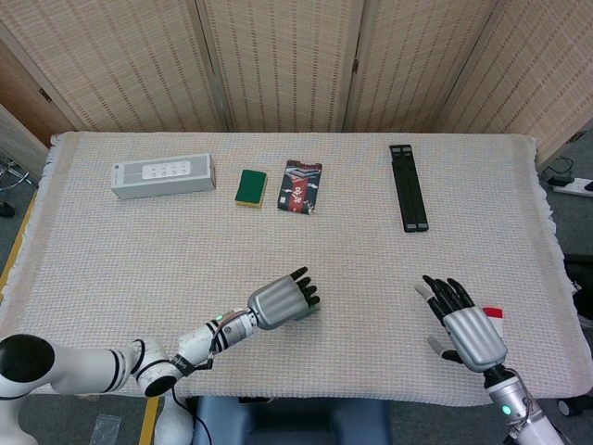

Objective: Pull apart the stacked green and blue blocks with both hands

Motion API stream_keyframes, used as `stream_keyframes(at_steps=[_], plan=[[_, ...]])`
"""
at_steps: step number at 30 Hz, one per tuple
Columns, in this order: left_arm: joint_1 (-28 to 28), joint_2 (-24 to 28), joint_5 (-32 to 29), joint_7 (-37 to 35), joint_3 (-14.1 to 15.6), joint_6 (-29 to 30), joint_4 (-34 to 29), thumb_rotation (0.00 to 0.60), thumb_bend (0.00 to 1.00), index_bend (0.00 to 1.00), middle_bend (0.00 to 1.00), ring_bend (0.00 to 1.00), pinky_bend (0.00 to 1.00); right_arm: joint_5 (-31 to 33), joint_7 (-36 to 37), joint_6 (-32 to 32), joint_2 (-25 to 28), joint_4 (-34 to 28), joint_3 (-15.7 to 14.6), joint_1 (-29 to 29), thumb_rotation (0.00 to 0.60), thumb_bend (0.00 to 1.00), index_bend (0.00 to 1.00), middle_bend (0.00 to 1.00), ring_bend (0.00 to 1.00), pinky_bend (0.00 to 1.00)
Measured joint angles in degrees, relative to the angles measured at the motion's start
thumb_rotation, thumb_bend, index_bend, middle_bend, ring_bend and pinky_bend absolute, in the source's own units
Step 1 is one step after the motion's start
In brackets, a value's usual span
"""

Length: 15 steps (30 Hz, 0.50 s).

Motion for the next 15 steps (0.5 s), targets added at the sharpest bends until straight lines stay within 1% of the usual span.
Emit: stream_keyframes(at_steps=[4, 7, 10, 15], plan=[[1.21, 1.31, 0.8, -0.7, -0.49, 1.88, -1.51, 0.6, 0.41, 0.69, 0.76, 0.4, 0.2, -0.51, 1.69, 0.06, -0.44, 0.52, 0.0, 0.26, 0.6, 0.37, 0.0, 0.0, 0.0, 0.0], [2.0, 2.94, 1.13, -0.78, -0.97, 2.92, -3.45, 0.6, 0.41, 0.69, 0.76, 0.41, 0.2, -0.99, 4.53, -0.31, -0.86, 1.24, 0.06, 0.9, 0.6, 0.37, 0.0, 0.0, 0.0, 0.0], [2.64, 4.78, 1.06, -0.19, -1.55, 3.72, -5.91, 0.6, 0.41, 0.69, 0.76, 0.41, 0.2, -1.53, 9.22, -1.72, -0.96, 1.73, 0.08, 2.28, 0.6, 0.37, 0.0, 0.0, 0.0, 0.0], [3.89, 7.64, 1.41, 1.29, -2.25, 5.39, -10.72, 0.6, 0.41, 0.69, 0.76, 0.41, 0.2, -2.18, 20.55, -5.87, -0.26, 1.71, 0.42, 6.28, 0.6, 0.37, 0.0, 0.0, 0.0, 0.0]])
